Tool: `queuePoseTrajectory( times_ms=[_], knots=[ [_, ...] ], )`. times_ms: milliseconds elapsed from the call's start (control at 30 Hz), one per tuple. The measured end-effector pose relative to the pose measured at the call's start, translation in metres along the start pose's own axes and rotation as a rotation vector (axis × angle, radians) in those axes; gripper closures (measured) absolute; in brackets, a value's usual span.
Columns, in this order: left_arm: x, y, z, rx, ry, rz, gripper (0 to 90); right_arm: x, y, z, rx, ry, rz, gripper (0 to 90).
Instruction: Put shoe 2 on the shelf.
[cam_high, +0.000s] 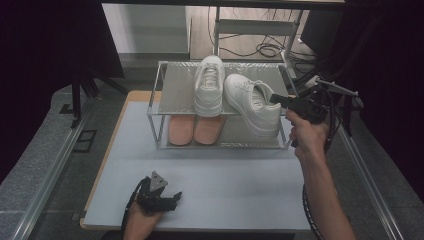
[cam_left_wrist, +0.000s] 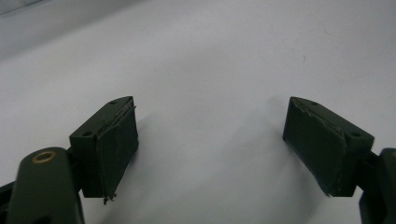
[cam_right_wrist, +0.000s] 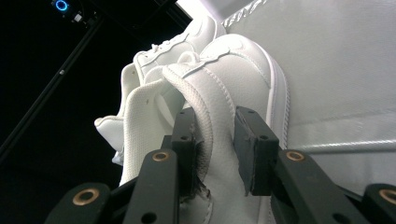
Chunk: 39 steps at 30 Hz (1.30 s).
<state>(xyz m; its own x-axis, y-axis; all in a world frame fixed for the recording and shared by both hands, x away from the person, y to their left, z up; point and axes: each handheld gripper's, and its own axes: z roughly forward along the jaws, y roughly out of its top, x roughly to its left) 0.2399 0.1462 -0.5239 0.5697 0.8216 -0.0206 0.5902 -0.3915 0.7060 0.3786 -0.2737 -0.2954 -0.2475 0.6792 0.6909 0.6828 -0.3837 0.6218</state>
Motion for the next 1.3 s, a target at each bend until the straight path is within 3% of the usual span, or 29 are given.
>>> queuePoseTrajectory(
  times_ms=[167,400,700,1100,1233,1300],
  knots=[
    [0.000,0.000,0.000,-0.001,0.000,0.000,17.9,0.005,-0.001,0.006,0.006,-0.011,-0.018,69.0],
    [0.000,0.000,0.000,-0.004,0.001,-0.004,17.9,-0.003,0.002,0.002,0.010,0.052,-0.013,59.3],
    [0.000,0.000,0.000,-0.004,0.001,-0.003,17.9,-0.003,0.006,-0.011,0.003,0.084,-0.069,53.8],
    [0.000,0.000,0.000,-0.003,0.001,-0.002,17.9,-0.022,0.002,-0.043,-0.020,0.095,-0.133,58.0],
    [0.000,0.000,0.000,-0.004,0.001,-0.003,17.9,-0.031,-0.005,-0.048,-0.004,0.144,-0.142,61.6],
    [0.000,0.000,0.000,-0.004,0.001,-0.003,17.9,-0.035,-0.011,-0.049,0.013,0.144,-0.163,61.1]
  ],
)
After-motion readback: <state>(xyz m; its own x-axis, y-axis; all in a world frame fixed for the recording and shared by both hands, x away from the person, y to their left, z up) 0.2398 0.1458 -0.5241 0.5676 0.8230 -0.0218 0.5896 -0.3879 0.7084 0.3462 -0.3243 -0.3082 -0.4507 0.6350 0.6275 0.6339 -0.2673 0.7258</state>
